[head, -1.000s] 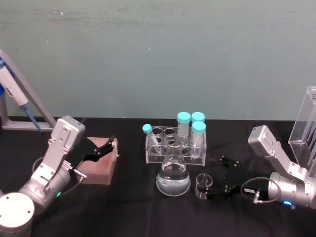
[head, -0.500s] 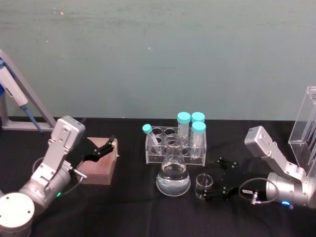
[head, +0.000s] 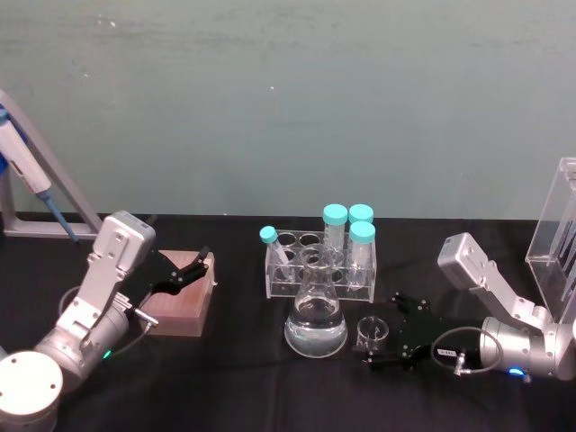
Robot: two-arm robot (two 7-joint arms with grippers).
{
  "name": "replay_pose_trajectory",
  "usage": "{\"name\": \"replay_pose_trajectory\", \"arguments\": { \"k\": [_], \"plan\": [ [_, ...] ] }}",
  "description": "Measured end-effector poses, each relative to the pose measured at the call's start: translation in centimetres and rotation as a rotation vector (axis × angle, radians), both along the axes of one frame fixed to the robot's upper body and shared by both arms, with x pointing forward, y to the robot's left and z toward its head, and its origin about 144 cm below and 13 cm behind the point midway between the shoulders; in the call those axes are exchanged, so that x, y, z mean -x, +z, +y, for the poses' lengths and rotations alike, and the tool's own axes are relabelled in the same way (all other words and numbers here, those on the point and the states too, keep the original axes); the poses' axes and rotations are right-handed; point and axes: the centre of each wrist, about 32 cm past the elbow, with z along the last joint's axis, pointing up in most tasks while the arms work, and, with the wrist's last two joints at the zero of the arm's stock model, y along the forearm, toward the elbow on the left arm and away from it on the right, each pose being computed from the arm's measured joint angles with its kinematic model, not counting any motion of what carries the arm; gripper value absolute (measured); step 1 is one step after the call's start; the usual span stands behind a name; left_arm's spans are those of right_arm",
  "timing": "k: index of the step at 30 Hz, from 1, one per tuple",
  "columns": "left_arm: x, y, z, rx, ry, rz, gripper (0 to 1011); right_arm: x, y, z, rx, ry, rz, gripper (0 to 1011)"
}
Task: Place the experimental apparatus aside using one hand.
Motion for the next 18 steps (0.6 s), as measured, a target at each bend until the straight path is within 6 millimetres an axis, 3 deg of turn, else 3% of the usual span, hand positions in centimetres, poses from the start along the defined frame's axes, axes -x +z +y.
{"name": "replay_pose_trajectory", "arguments": {
  "k": [18],
  "plan": [
    [0.00,0.00,0.00,0.000,0.000,0.000,1000,-0.47,-0.12,0.45,0.013,0.011,0.014,1002]
  ]
}}
